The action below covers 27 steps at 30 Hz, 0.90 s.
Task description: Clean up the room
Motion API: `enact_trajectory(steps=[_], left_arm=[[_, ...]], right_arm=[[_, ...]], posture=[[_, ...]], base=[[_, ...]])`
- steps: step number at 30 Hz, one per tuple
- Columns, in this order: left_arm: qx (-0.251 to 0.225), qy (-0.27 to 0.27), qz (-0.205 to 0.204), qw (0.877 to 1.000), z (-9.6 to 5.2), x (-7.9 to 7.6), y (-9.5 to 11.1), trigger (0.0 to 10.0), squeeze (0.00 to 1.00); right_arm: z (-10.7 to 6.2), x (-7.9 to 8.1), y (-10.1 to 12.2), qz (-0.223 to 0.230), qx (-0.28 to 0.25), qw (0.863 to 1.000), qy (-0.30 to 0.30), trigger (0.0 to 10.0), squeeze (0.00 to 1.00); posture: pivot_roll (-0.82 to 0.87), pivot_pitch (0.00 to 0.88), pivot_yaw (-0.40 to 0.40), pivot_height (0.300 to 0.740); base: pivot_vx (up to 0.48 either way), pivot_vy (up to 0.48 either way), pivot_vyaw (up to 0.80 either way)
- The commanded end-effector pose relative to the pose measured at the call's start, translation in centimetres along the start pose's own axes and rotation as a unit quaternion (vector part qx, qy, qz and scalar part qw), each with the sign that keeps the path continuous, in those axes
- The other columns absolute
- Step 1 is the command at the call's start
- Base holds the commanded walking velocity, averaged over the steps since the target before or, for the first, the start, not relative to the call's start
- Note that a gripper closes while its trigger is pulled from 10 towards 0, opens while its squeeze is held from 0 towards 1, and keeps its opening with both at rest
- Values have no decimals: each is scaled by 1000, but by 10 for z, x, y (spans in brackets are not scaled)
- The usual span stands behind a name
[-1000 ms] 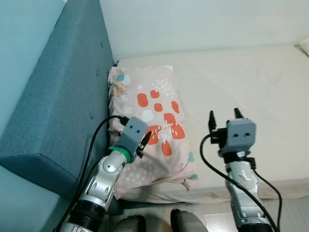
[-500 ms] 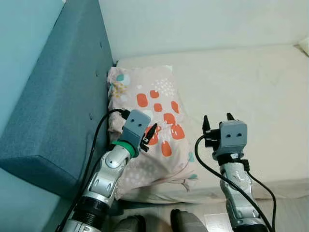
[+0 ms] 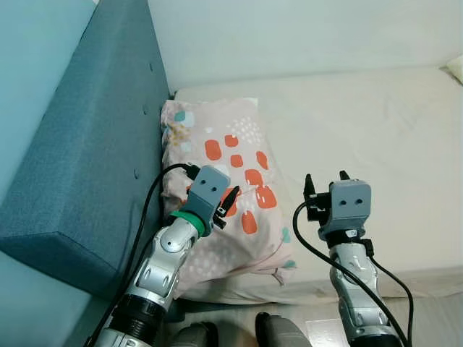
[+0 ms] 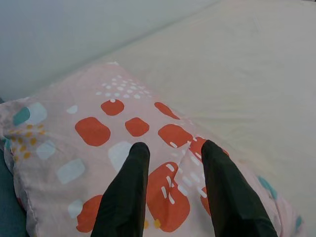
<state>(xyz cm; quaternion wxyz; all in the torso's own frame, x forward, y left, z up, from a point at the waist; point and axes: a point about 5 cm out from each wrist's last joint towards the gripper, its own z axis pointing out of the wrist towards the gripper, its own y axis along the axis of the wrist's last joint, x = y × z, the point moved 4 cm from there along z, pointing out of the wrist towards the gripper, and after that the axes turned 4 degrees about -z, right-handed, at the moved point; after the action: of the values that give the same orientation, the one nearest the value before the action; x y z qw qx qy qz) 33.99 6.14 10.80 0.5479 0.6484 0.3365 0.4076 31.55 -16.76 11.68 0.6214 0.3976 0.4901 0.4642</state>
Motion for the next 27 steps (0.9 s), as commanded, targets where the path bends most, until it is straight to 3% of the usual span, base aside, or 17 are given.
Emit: enact_trajectory(steps=[1, 20, 27], left_arm=[[8, -5, 0, 1000, -2, -1, -6, 10000, 0], [8, -3, 1, 1000, -3, 0, -8, 10000, 0], [4, -4, 3, 1000, -3, 0, -8, 10000, 0]], right_arm=[[-3, 2, -8, 3, 18, 1000, 4, 10000, 0], [-4, 2, -12, 2, 24, 1000, 7, 10000, 0], [-5, 2, -13, 1, 25, 1000, 9, 10000, 0]], posture=[[-142, 27, 71, 740], [-141, 29, 71, 740], [-141, 29, 71, 740]], base=[[0, -262, 0], [0, -26, 0], [0, -432, 0]])
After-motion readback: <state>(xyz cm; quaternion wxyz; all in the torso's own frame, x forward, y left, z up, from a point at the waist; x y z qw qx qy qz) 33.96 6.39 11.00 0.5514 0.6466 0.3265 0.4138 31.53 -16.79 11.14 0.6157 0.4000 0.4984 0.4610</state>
